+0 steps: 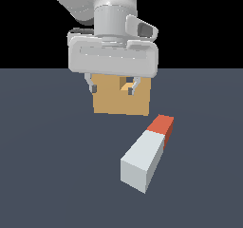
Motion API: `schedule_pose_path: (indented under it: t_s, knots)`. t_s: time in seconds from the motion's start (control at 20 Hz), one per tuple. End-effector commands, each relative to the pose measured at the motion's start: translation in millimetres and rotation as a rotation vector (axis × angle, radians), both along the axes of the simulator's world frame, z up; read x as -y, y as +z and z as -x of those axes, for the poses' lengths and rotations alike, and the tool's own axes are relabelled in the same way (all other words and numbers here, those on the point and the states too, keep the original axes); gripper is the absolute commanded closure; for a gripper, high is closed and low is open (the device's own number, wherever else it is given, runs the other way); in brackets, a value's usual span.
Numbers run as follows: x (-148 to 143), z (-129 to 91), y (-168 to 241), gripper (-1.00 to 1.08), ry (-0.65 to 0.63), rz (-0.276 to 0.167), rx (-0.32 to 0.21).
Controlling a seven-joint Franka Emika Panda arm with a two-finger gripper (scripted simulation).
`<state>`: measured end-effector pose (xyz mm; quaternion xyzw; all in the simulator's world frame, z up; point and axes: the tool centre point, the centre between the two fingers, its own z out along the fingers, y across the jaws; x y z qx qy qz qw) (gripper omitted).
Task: Insert the peg into the horizontal hole in a box.
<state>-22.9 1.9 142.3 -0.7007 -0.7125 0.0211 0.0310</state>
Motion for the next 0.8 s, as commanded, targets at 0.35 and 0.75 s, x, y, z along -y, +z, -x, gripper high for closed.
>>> schedule_pose_path:
  t_s: [0.35, 0.75]
  knots:
    - [5, -8, -6, -0.92, -0.044, 0.003, 0.005]
    - [25, -34, -27, -0.92, -0.211, 0.014, 0.026]
